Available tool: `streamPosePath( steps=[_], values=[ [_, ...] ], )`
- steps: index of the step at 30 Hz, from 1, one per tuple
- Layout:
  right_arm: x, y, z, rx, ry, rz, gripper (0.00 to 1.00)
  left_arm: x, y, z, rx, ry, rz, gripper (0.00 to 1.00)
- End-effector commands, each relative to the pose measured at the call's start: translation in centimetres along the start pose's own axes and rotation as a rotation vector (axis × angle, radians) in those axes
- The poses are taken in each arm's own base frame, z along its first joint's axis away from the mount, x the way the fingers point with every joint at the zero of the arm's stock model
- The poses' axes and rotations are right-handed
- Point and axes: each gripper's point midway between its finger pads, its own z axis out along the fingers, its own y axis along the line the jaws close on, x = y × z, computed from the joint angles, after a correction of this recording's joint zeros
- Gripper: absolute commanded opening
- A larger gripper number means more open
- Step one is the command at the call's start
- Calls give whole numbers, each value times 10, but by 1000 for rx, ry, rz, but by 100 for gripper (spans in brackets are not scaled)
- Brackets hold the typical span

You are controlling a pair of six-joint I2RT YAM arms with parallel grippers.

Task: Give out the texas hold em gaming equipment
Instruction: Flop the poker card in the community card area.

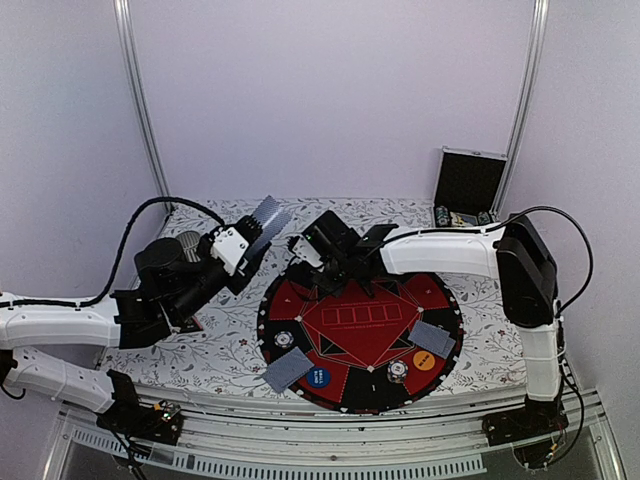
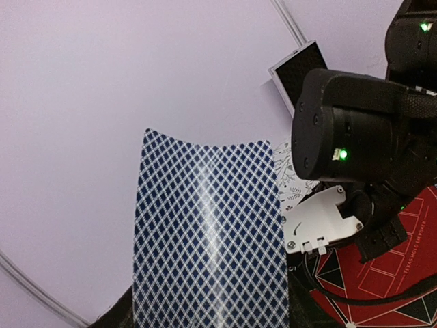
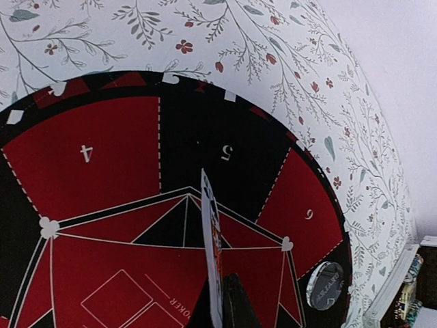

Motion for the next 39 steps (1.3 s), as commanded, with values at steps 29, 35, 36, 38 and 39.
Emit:
streamPosePath(
  steps=[29,35,36,38,39],
  values=[
    [82,105,31,-209,271,-313,2,-15,24,1,-67,-47,-51,52],
    [96,103,25,-210,334,-298,2,-15,24,1,-66,-48,-51,52],
    [97,103,24,-210,341,-292,2,-15,24,1,-64,-48,-51,52],
    [99,102,21,-212,349,-283,2,-16,23,1,-62,-49,-53,52],
    [100,102,20,-212,350,-280,2,-16,23,1,-62,-50,-53,52]
  ],
)
